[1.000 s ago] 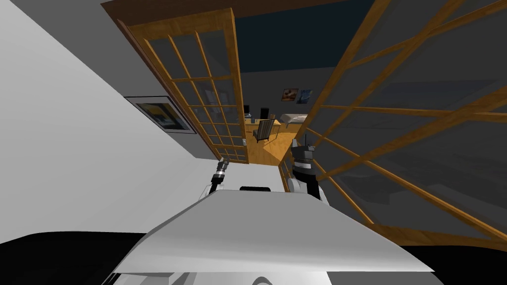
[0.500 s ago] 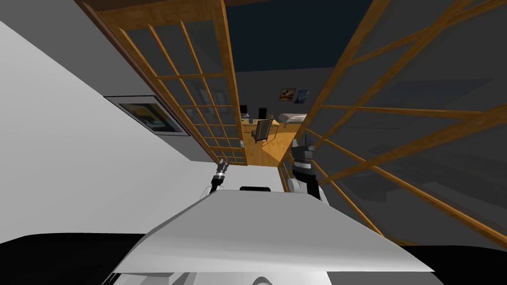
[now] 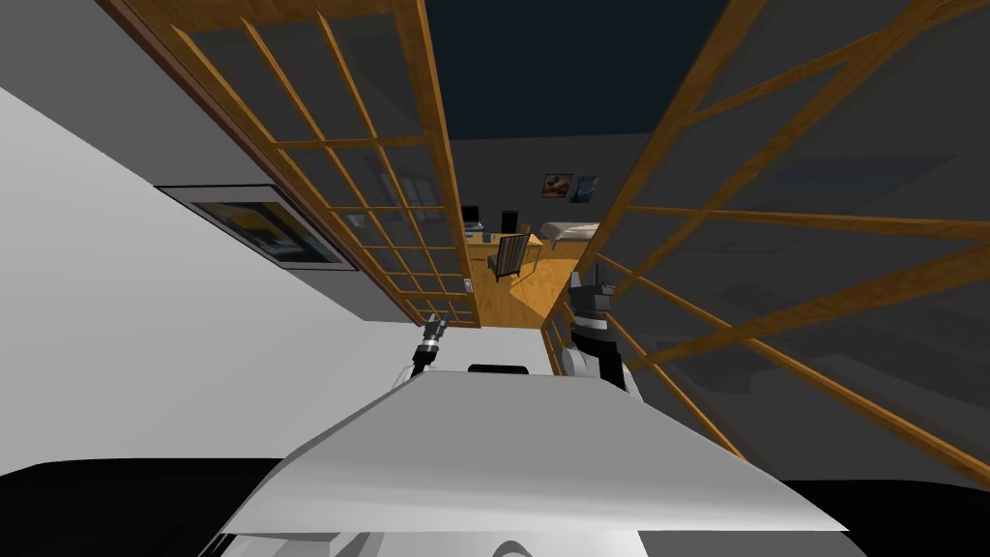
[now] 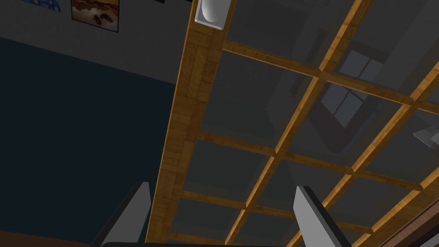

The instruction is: Pull the door open

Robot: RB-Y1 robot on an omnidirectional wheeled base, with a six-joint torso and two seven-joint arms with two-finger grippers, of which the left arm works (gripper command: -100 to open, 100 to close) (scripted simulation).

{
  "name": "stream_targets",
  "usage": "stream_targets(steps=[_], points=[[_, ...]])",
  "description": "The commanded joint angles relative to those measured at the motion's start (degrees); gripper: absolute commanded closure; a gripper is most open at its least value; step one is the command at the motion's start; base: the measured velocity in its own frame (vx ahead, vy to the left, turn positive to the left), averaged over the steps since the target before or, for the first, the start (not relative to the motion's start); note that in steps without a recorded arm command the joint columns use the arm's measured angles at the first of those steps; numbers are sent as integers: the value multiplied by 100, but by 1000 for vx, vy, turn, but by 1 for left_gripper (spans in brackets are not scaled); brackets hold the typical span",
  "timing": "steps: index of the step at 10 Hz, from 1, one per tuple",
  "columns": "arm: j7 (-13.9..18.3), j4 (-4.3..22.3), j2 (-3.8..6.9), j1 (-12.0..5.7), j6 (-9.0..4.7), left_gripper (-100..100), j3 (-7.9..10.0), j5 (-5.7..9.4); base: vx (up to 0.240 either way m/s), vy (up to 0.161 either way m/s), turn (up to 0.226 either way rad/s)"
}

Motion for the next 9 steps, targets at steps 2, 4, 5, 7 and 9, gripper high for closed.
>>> stream_targets(steps=[2, 4, 5, 7, 9], points=[[-270, 265, -10, -61, -76, -100, 67, -53, 98, -9, -52], [-464, 460, -15, -111, -126, -100, 118, -93, 101, -6, -57], [-548, 545, -19, -133, -147, -100, 139, -110, 100, 0, -45], [-799, 797, -29, -198, -211, -100, 205, -162, 123, -5, -73], [-1030, 1029, -40, -258, -270, -100, 264, -209, 131, 10, -57]])
